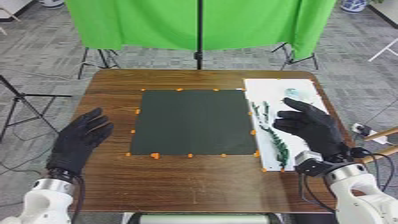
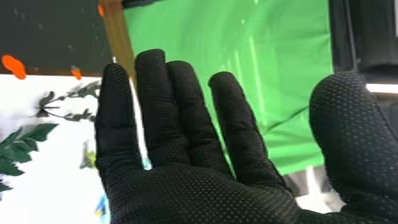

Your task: Arrange flowers

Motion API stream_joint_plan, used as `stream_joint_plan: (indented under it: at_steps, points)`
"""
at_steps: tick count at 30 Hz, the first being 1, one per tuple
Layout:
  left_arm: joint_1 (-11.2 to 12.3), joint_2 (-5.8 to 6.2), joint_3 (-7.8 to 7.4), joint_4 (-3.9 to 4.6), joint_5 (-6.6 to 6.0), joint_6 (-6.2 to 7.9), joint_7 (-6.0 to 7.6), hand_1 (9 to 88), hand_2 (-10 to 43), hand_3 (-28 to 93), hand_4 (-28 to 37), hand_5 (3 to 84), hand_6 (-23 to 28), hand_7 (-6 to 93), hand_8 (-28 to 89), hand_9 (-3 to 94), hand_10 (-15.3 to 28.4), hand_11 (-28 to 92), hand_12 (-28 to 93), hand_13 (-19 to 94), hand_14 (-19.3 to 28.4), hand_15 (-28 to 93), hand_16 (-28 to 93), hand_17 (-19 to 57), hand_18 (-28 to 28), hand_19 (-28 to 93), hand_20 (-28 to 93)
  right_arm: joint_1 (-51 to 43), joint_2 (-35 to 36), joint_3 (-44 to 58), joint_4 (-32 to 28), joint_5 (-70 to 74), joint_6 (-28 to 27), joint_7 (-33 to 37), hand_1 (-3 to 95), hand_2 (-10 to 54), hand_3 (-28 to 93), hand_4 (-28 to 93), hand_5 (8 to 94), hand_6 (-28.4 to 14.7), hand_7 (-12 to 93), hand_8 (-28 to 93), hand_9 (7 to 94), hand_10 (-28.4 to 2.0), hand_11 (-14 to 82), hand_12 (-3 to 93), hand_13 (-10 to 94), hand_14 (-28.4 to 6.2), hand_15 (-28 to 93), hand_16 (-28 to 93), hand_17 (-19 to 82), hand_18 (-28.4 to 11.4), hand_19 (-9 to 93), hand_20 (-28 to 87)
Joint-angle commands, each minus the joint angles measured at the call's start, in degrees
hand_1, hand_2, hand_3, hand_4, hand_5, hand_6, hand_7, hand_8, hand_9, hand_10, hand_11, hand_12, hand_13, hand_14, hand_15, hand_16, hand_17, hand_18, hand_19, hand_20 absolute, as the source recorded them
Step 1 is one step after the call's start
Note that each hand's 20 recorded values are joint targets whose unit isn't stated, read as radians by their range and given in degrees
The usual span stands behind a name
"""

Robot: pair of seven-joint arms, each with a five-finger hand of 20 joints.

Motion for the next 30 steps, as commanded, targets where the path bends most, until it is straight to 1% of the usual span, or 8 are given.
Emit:
stream_joint_plan:
  at_steps: [1, 5, 8, 14, 20, 23, 28, 30]
  points:
    - [1.68, 0.39, 0.46, -0.12, -0.43, 0.97, 0.53, 33.7, 1.3, 72, -28.3, 37.5, 4.9, 33.0, -16, 35.2, 14.7, 36, 9, 29, 17.2, 49, -8, -4.5, 22.1, 61, -4, -0.59, 0.07, -0.49, 0.02, -1.49, 2.79, -3.31, 20.2, 1.6, 86, -28, 40.0, -4.9, 27, -16, 47.1, -15.3, 26.0, 18.7, 42, -13.9, 44, 14, 9, -22.8, 54, 23]
    - [3.64, -0.87, -0.39, -0.54, -0.38, 1.58, 0.66, 33.8, 1.3, 72, -28.2, 37.5, 4.9, 33.1, -16, 35.3, 14.7, 37, 9, 29, 17.3, 49, -8, -4.5, 22.1, 61, -4, -0.36, 0.67, -0.14, 0.07, -3.31, 1.35, -5.24, 20.0, -2.6, 85, -28, 41.0, -4.6, 28, -17, 48.7, -14.7, 27.4, 18.9, 44, -12.9, 45, 14, 10, -22.6, 55, 23]
    - [1.81, -0.38, 0.19, 0.03, -0.23, 1.33, 0.77, 33.8, 1.2, 72, -28.2, 37.6, 4.9, 33.1, -16, 35.3, 14.7, 36, 9, 30, 17.3, 49, -8, -4.5, 22.1, 61, -5, -1.18, 1.69, 0.82, -0.5, -3.44, 3.8, -5.36, 19.9, -4.3, 83, -28, 42.8, -4.0, 30, -17, 51.3, -14.3, 29.3, 19.3, 46, -12.3, 45, 15, 11, -22.3, 55, 23]
    - [2.62, -0.74, -1.23, -0.61, -0.37, 2.35, 1.32, 33.8, 1.2, 72, -28.3, 37.6, 4.9, 33.0, -16, 35.4, 14.8, 36, 9, 30, 17.2, 49, -8, -4.5, 22.0, 61, -5, 0.63, 0.13, -1.01, 0.5, -3.07, 2.09, -3.94, 19.2, -5.1, 83, -28, 43.6, -4.1, 30, -18, 51.6, -14.6, 29.3, 19.2, 46, -12.6, 45, 15, 11, -22.2, 55, 23]
    - [0.87, -0.24, -0.69, -0.1, 0.09, 0.65, 0.5, 33.6, 1.0, 72, -28.2, 37.7, 5.0, 32.8, -16, 35.4, 14.7, 36, 10, 30, 17.3, 49, -8, -4.5, 22.1, 61, -5, -1.58, 7.4, 2.2, -2.76, -16.9, 5.02, 0.67, 19.6, -4.3, 82, -28, 43.3, -4.9, 28, -17, 50.9, -15.1, 30.9, 19.9, 46, -13.9, 47, 15, 12, -22.3, 57, 23]
    - [1.92, 0.46, -1.68, -0.78, 0.61, 1.38, 0.94, 33.5, 1.1, 72, -28.2, 37.5, 4.9, 33.0, -16, 35.4, 14.7, 36, 10, 30, 17.3, 49, -8, -4.5, 22.1, 61, -5, -2.73, 13.6, 3.24, -4.01, -33.86, 9.45, -2.77, 24.1, -6.9, 76, -28, 52.0, -3.4, 43, -20, 60.9, -14.0, 50.2, 26.7, 55, -13.7, 65, 20, 17, -20.9, 62, 23]
    - [5.13, -0.85, -1.96, -1.52, -0.5, 2.88, 1.48, 33.3, 1.0, 72, -28.2, 37.5, 4.9, 33.0, -16, 35.4, 14.8, 36, 10, 30, 17.4, 49, -8, -4.5, 22.1, 61, -5, -1.49, 19.94, 2.46, -6.35, -51.83, 0.93, 6.43, 43.2, -9.4, 50, -28, 72.7, -0.6, 54, -20, 79.6, -12.2, 62.8, 36.7, 72, -13.1, 80, 31, 29, -18.7, 75, 29]
    - [4.29, -0.56, -1.17, -1.15, -0.3, 2.42, 1.47, 33.3, 1.0, 72, -28.2, 37.6, 5.0, 32.8, -16, 35.4, 14.8, 36, 10, 30, 17.3, 49, -8, -4.5, 22.1, 62, -5, 0.22, 23.97, -3.52, -2.92, -55.43, 6.71, 10.7, 44.4, -9.5, 42, -28, 77.0, -0.4, 55, -19, 83.0, -12.0, 64.0, 37.6, 75, -12.7, 81, 33, 32, -18.0, 77, 29]
